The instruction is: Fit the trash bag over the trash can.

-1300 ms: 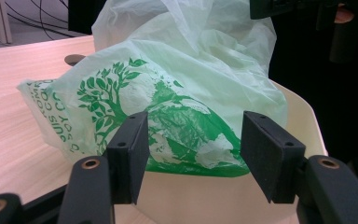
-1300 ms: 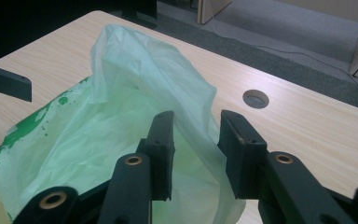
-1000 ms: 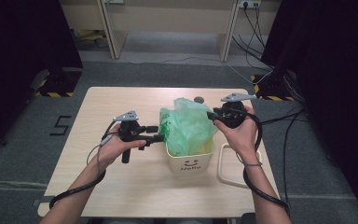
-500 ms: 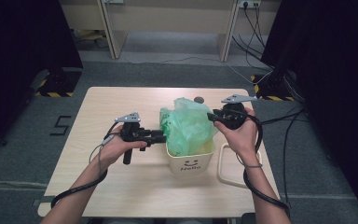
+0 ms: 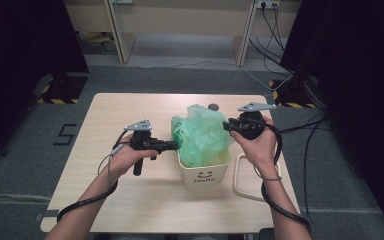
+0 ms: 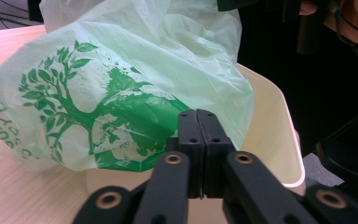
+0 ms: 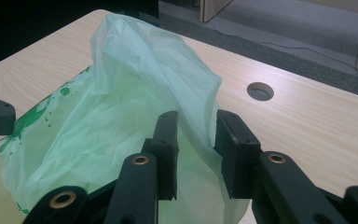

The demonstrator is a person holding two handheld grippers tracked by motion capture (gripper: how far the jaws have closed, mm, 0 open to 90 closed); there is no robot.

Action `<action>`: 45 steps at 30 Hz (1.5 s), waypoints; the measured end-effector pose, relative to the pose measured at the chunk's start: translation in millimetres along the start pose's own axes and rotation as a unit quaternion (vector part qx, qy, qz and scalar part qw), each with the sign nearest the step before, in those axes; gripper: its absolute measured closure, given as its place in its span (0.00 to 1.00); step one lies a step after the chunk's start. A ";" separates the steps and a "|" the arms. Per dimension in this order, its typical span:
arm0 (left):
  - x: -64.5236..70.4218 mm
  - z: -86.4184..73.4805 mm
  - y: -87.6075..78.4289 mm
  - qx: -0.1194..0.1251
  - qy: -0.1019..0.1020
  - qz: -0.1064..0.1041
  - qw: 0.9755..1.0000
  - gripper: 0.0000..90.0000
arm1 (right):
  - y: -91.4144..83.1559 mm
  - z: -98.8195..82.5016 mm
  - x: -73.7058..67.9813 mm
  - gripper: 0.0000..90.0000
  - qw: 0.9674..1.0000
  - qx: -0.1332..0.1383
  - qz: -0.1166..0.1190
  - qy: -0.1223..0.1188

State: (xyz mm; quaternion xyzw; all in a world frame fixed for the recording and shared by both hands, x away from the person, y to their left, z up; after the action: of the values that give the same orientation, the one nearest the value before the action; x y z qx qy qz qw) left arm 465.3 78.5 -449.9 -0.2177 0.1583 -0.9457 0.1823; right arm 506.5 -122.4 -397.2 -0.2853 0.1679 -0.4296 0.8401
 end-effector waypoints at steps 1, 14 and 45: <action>0.0 0.2 0.0 -0.002 0.001 0.002 1.000 1.00 | -0.2 -0.1 0.1 0.79 1.000 0.000 0.000 0.000; 13.6 17.3 13.5 0.010 0.018 0.001 1.000 1.00 | -8.1 -3.4 0.0 1.00 1.000 0.003 0.009 0.011; 0.3 13.4 15.0 -0.024 0.086 0.095 0.991 0.80 | -37.4 -23.9 26.4 1.00 0.998 0.020 -0.009 0.054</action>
State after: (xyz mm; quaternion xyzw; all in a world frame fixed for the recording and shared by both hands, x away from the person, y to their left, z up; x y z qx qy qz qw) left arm 475.5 62.2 -443.9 -0.1239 0.2156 -0.9353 0.2519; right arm 485.6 -169.4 -393.4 -0.2459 0.2022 -0.4552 0.8315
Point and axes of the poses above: each handheld gripper's, and its own axes: y roughly forward along the jaws, z roughly out of its top, x roughly to its right, the point moved 10 cm from there along y, roughly forward along the jaws, and after that the axes turned 3 degrees about -x, right-handed, at the moved point
